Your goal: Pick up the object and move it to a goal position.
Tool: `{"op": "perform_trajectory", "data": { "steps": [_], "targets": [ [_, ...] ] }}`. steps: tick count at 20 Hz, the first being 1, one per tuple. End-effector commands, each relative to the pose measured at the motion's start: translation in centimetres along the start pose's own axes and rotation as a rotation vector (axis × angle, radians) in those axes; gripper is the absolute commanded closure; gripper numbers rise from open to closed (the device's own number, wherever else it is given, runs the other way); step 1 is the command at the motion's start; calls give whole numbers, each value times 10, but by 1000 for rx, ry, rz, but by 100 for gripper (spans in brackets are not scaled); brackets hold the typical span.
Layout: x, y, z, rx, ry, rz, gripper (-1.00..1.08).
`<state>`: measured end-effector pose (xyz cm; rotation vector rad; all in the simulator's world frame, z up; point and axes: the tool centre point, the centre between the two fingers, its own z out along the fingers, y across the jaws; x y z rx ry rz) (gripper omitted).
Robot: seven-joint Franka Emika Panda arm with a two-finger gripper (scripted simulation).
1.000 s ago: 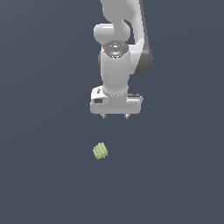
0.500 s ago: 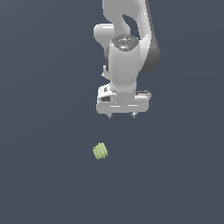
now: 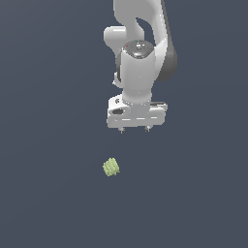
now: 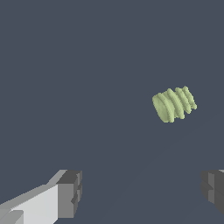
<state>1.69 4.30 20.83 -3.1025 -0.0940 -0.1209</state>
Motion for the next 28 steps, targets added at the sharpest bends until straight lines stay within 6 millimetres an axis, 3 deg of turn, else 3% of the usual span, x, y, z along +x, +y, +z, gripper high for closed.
{"op": "perform_trajectory", "data": {
  "steps": [1,9,17,28],
  "targets": [
    [4,4,4,-2,-3,-17,-92],
    [27,30,30,-11,-23,-118,-92],
    [55,72,75,-18,-55,-269,-92],
    [68,109,114,-17,-82,-388,-92]
  ]
}}
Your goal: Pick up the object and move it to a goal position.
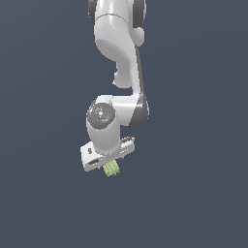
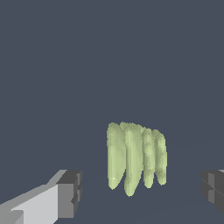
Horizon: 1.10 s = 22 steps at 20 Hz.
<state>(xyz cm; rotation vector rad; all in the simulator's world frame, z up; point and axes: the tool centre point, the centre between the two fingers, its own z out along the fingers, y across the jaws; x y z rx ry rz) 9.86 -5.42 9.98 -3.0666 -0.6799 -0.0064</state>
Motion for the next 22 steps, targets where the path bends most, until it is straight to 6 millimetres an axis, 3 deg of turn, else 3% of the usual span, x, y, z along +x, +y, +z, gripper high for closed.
{"op": "perform_trajectory", "data": {
  "steps": [1,9,18,22],
  "targets": [
    [0,5,5,0,-2,-17,-92],
    [0,7,11,1,-4,-21,-92],
    [-1,7,53,0,-4,-24,-92],
    [-1,7,59,0,-4,-25,-92]
  ]
}}
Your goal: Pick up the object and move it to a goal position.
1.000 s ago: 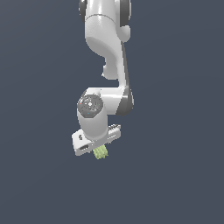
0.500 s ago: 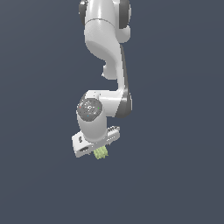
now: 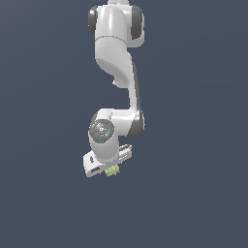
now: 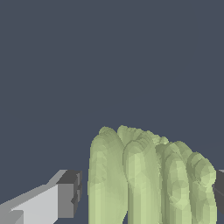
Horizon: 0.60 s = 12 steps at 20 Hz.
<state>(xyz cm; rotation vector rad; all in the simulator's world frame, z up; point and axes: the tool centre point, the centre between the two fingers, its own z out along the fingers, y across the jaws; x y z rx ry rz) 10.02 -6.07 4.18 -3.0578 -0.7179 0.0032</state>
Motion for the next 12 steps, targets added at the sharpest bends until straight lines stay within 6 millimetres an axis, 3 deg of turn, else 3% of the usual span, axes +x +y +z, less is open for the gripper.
{"op": "perform_trajectory", "data": {
  "steps": [1,3,4,12],
  "targets": [
    [1,1,1,-1,2,0,-92],
    [2,1,0,-1,2,0,-92],
    [2,1,0,-1,2,0,108],
    [2,1,0,-1,2,0,108]
  ]
}}
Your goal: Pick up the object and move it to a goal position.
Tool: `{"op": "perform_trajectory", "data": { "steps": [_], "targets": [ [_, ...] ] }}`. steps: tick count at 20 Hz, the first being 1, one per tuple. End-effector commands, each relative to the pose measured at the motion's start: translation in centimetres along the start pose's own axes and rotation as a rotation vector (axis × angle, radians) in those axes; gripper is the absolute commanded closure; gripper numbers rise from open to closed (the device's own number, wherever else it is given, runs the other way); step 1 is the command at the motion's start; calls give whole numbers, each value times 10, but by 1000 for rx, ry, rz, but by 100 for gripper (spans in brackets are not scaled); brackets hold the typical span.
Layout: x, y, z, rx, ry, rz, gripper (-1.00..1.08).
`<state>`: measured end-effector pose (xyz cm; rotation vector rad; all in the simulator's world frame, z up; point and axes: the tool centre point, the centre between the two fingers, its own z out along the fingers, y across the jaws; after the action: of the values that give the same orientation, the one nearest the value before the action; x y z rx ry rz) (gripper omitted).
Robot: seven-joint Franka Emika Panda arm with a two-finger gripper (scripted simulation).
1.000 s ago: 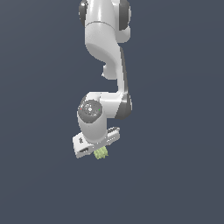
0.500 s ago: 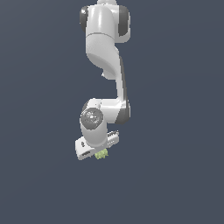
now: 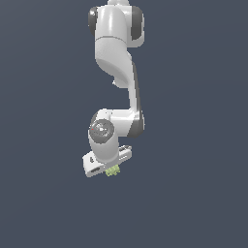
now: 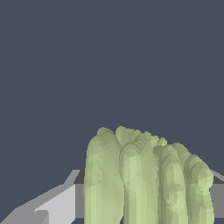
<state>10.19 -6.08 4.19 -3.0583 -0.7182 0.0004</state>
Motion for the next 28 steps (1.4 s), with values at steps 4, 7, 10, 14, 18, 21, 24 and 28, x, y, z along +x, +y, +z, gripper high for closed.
{"op": "perform_trajectory", "data": {
  "steps": [4,7,10,14,18,21,24,28],
  "targets": [
    [0,1,-2,0,0,0,108],
    [-1,4,-10,0,0,0,108],
    [-3,9,-25,0,0,0,108],
    [-6,20,-55,0,0,0,108],
    [-10,34,-93,0,0,0,108],
    [-13,45,-123,0,0,0,108],
    [-16,56,-153,0,0,0,108],
    [-19,70,-190,0,0,0,108]
  ]
}}
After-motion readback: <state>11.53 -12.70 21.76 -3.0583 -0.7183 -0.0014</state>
